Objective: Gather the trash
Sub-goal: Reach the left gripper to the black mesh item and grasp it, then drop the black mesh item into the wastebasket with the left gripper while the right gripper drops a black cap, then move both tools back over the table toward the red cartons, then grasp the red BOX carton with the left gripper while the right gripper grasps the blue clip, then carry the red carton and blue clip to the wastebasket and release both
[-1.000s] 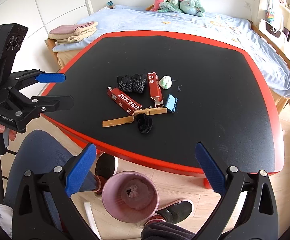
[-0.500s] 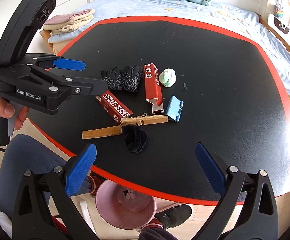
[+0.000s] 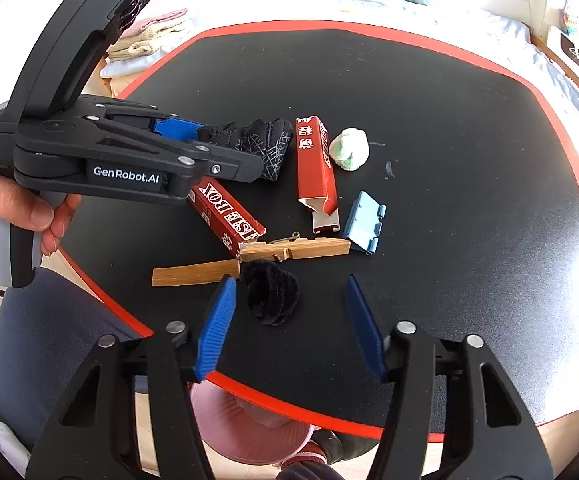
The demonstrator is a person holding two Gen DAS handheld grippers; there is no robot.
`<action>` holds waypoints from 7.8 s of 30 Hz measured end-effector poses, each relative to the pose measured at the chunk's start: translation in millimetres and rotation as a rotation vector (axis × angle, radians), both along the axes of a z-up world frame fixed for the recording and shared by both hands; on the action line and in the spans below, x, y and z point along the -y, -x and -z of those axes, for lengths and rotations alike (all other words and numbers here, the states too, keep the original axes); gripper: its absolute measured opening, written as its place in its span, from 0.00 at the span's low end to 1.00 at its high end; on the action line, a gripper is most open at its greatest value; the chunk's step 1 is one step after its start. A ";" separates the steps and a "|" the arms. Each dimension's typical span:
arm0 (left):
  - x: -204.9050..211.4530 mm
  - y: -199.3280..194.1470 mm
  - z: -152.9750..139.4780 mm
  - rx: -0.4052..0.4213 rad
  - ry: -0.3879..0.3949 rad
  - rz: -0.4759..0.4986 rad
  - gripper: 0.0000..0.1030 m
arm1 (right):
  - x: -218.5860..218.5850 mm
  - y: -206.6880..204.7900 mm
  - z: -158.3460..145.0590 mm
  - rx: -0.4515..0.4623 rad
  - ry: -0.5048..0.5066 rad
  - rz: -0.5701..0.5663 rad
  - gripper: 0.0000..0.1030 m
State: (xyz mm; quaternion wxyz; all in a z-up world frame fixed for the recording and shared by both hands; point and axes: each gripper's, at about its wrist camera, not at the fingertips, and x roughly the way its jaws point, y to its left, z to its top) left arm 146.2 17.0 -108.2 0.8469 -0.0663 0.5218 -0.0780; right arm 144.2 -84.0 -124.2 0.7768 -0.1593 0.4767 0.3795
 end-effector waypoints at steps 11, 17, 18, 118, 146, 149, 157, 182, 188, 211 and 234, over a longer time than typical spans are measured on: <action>0.4 8.3 -14.4 0.043 -0.028 0.001 0.36 | 6.4 5.1 -7.7 0.019 -0.013 0.017 0.20; 8.5 26.4 -35.1 0.085 -0.045 0.005 0.36 | 23.5 21.7 -29.1 0.049 -0.038 0.028 0.20; 9.7 31.0 -39.5 0.092 -0.046 0.007 0.36 | 24.5 21.6 -32.5 0.055 -0.040 0.029 0.20; 52.4 175.9 -63.8 0.130 -0.028 0.020 0.93 | 88.5 119.6 -67.4 0.050 -0.094 0.112 0.95; 6.5 54.6 -30.7 0.102 -0.086 0.319 0.92 | 35.5 -6.6 -43.4 0.021 -0.051 0.160 0.95; 5.6 39.9 -21.8 0.094 -0.097 0.391 0.92 | 30.1 -17.1 -35.3 0.009 -0.040 0.164 0.95; 4.9 14.1 -5.6 0.089 -0.092 0.534 0.92 | 19.3 -42.9 -20.9 -0.001 -0.027 0.193 0.95; 2.3 27.2 -0.6 0.103 -0.050 0.374 0.17 | 3.4 -63.3 1.4 0.005 0.003 0.145 0.28; -3.8 34.9 -1.4 0.090 -0.037 0.258 0.14 | 3.3 -59.8 1.4 0.014 0.002 0.129 0.18; 10.6 72.6 -48.3 0.134 -0.030 0.141 0.14 | 41.6 -12.0 -53.8 0.079 -0.093 0.136 0.18; 64.5 166.5 -80.6 0.165 -0.026 0.192 0.14 | 88.5 126.8 -93.1 0.106 -0.123 0.060 0.18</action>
